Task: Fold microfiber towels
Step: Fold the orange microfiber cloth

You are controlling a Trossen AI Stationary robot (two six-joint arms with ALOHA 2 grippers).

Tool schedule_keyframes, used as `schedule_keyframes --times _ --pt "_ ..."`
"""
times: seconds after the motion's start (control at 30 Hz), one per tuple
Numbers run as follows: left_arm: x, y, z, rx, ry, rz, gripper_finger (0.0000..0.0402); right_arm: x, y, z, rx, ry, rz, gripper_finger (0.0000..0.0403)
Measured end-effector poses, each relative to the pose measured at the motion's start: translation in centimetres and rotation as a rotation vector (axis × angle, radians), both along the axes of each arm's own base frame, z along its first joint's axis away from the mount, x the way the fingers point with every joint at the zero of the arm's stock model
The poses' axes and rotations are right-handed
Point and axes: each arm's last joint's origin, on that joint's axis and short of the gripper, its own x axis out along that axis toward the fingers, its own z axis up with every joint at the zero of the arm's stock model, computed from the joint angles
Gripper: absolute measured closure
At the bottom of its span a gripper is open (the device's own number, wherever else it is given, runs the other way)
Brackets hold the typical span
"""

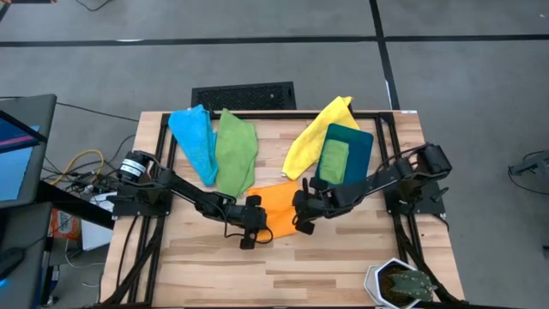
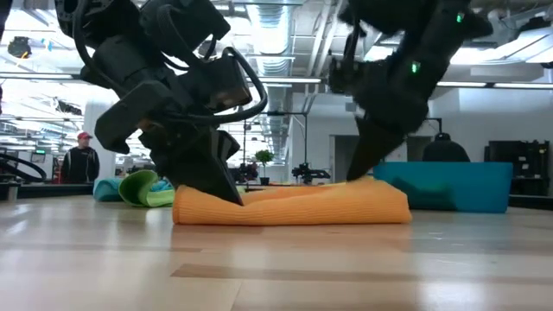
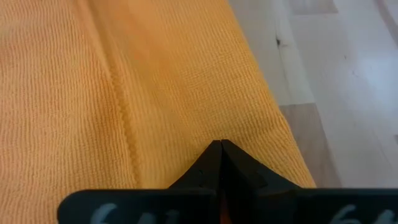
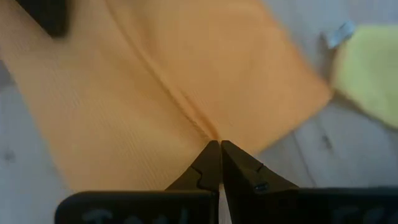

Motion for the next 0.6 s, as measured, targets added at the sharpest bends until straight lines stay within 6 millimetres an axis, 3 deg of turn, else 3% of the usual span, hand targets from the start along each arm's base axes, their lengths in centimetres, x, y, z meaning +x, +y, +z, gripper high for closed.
schedule_keyframes --times 0.17,0.27,0.6 --pt "0.0 0.1 0.0 0.004 -0.002 0.0 0.0401 -1.0 0.1 3.2 -0.05 -0.115 -0.042 0.0368" --pt "0.0 0.1 0.0 0.006 -0.003 0.001 0.0401 -1.4 0.8 4.0 -0.062 -0.155 -0.043 0.0368" --pt "0.0 0.1 0.0 0.0 0.002 0.007 0.0401 -0.9 4.0 -1.0 -0.05 -0.053 -0.018 0.0362"
